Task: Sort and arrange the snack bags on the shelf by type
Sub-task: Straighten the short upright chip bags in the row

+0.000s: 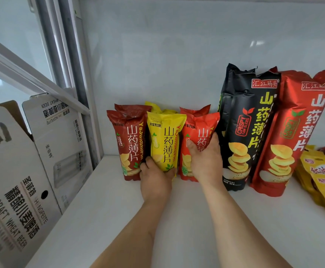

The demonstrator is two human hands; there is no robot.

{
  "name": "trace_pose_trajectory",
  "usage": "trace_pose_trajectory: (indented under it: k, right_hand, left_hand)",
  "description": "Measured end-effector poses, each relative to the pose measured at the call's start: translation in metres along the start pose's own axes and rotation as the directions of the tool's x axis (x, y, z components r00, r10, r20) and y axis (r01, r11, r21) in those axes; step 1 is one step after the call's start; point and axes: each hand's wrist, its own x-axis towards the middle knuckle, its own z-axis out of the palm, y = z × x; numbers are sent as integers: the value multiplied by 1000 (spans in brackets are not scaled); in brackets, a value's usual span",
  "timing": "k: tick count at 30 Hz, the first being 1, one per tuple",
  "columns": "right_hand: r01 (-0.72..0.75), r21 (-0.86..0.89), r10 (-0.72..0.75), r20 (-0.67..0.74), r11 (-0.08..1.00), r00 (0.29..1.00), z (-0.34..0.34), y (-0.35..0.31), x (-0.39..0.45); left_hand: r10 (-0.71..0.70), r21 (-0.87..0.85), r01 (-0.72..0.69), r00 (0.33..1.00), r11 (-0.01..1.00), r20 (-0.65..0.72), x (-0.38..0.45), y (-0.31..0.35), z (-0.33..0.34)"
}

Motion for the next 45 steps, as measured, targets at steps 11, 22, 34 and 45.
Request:
trace_pose_trajectory:
  k: [11, 22, 34, 45]
  right_hand:
    - [240, -31, -242, -100, 970, 965, 10, -32, -42]
    - [207, -285, -237, -76, 936, 968, 33, -54, -39]
    - [169, -307, -205, -89, 937, 975, 50, -56, -43]
    - [150, -314, -179, -65, 938, 982, 50, -55, -41]
  left_hand:
    - [16, 11, -15, 988, 1000, -155, -13, -3, -49]
    - [-39, -247, 41, 999, 968, 17, 42, -52, -74]
    - [5, -319, 14, 998, 948, 58, 49, -68, -74]
    - [21, -300, 0, 998, 954, 66, 55, -72, -71]
